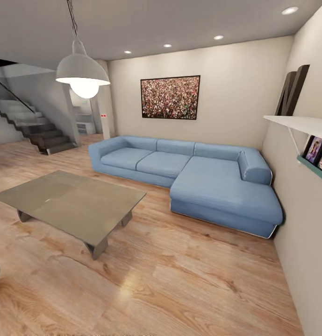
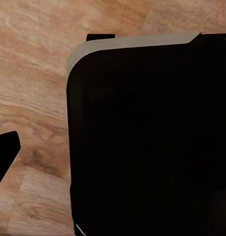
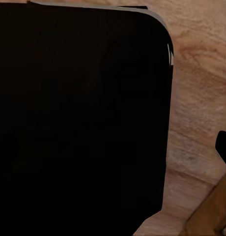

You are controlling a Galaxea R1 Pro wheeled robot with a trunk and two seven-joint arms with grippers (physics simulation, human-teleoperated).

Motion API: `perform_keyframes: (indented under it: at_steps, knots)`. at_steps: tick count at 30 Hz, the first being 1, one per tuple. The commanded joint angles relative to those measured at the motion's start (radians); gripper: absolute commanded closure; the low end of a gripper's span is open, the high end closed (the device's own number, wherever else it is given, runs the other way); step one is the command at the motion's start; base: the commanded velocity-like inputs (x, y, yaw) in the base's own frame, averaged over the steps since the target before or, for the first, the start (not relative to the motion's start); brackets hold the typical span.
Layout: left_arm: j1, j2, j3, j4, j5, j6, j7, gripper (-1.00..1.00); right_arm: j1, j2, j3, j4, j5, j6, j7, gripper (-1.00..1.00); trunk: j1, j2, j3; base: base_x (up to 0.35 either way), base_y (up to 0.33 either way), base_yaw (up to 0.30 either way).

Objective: Place each of the two pumpkins and all three candles from the living room inside a cabinet in the living room (use any cabinet), then make sure every cabinet is closed, and position the cauldron so it is next to a table in the living room.

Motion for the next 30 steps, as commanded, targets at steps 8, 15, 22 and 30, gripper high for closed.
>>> perform_keyframes:
  at_steps: [8,15,22,30]
  knots:
    - [-0.001,0.004,0.002,0.003,0.003,-0.003,0.001,-1.00,0.000,0.000,0.000,0.000,0.000,-0.028,-0.001,-1.00,0.000,0.000,-0.005,0.000,0.000,0.281]
    - [-0.001,0.005,0.000,-0.001,-0.001,-0.002,0.003,-1.00,0.000,0.000,-0.002,0.005,-0.001,-0.030,0.000,-1.00,0.000,0.000,-0.007,0.000,0.000,0.281]
    - [-0.001,0.005,0.001,-0.001,-0.001,-0.002,0.003,-1.00,0.000,0.001,-0.002,0.007,0.000,-0.032,0.001,-1.00,0.000,0.000,-0.007,0.000,0.000,0.281]
    - [-0.001,0.004,-0.001,-0.001,0.000,-0.002,0.003,-1.00,0.000,0.000,-0.002,0.008,-0.001,-0.042,0.001,-1.00,0.000,0.000,-0.007,0.000,0.000,0.281]
